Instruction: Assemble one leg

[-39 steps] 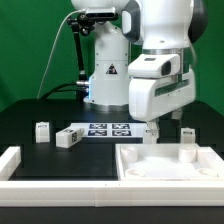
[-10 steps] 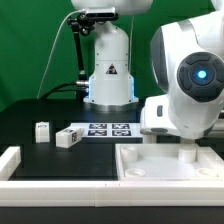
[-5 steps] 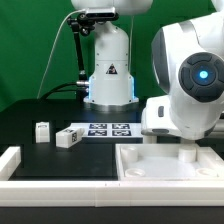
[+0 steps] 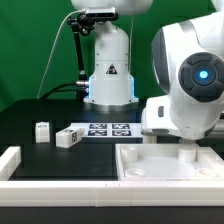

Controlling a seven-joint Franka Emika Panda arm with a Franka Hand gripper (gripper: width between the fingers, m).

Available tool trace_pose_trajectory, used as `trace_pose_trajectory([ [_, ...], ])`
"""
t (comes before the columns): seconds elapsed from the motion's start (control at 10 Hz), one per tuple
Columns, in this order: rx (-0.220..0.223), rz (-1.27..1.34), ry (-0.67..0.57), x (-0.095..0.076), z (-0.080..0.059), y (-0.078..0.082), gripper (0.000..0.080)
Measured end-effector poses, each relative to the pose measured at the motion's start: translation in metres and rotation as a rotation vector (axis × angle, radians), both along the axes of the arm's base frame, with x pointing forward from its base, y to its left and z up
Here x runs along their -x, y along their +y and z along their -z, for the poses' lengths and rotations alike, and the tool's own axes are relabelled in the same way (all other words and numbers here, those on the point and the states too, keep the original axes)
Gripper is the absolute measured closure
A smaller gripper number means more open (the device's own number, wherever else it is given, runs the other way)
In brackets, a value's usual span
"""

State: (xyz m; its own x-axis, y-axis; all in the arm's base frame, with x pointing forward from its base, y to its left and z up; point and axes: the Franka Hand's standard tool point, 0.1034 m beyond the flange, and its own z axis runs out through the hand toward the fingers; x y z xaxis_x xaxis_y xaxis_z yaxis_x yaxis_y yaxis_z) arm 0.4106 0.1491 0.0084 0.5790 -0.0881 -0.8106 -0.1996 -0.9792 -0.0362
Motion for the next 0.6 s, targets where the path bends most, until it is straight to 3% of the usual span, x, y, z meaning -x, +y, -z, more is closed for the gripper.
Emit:
trace_pose_trajectory([
  [0.1, -0.009, -0.006, 0.002, -0.001, -0.002, -0.001, 0.0511],
  [0.3, -0.034, -0.019, -0.002, -0.014, -0.045, -0.011, 0.0509],
  [0.6, -0.048, -0.046, 0.008, -0.027, -0.09, -0.009, 0.0509],
])
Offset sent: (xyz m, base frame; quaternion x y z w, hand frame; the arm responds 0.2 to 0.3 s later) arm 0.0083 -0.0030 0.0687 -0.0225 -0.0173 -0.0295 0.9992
